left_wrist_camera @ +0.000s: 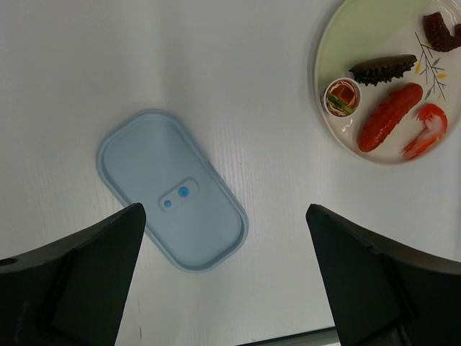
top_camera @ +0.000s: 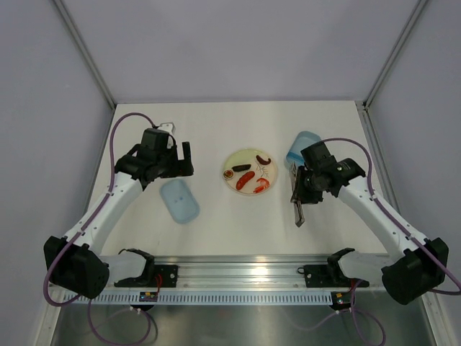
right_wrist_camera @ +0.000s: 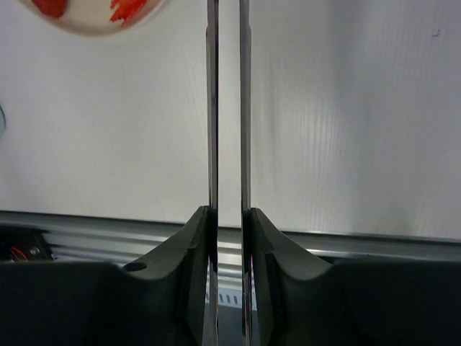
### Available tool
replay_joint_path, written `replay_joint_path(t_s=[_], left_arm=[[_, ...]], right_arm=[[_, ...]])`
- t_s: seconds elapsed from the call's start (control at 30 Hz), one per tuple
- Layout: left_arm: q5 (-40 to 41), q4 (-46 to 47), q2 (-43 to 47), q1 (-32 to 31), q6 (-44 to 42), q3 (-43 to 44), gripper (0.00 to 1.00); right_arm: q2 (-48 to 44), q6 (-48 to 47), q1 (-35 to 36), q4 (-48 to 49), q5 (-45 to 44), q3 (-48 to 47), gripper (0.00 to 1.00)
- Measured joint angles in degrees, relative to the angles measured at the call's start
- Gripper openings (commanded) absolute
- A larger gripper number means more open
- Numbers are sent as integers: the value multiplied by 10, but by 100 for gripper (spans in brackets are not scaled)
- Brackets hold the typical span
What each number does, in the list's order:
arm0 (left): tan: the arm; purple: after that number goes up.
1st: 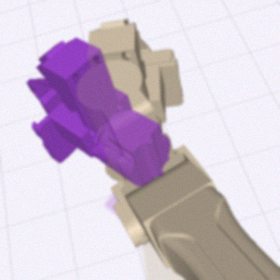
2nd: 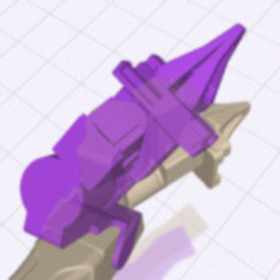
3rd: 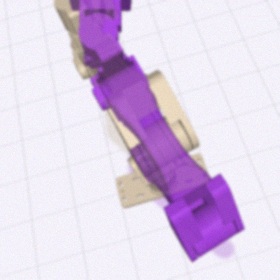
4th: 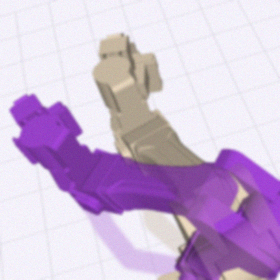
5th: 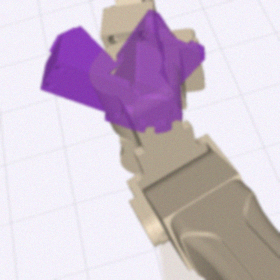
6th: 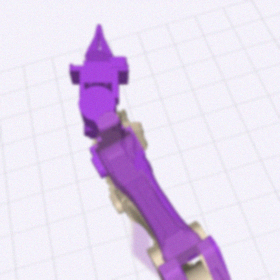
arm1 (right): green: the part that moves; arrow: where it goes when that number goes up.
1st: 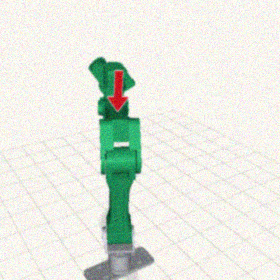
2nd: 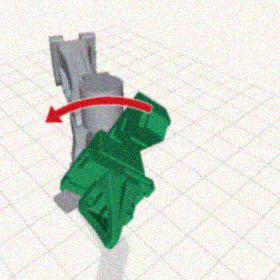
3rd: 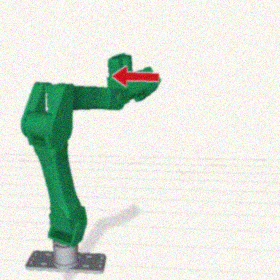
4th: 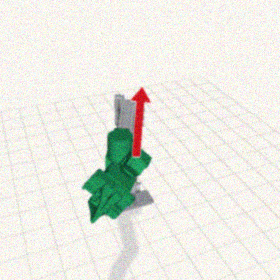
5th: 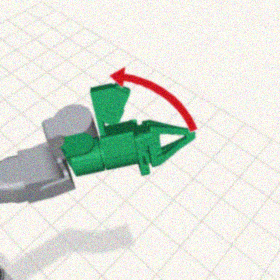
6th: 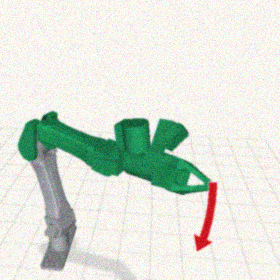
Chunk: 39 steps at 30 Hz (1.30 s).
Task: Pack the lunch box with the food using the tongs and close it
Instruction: Adjust the clamp at the center of the board.
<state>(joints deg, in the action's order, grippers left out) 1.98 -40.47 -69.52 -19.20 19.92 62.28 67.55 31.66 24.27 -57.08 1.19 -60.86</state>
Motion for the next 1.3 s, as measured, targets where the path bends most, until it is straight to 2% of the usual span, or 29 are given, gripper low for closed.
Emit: replay_joint_path(t_s=[0.23, 0.8, 1.3], left_arm=[[2, -4, -8, 0, 0, 10, 99], [28, -17, -20, 0, -3, 33, 99], [28, -19, -20, 0, -1, 33, 99]], right_arm=[[11, 12, 39, -53, 20, 3, 41], [45, 20, 48, -82, -24, 23, 41], [73, -21, 55, -97, -49, -132, 41]])
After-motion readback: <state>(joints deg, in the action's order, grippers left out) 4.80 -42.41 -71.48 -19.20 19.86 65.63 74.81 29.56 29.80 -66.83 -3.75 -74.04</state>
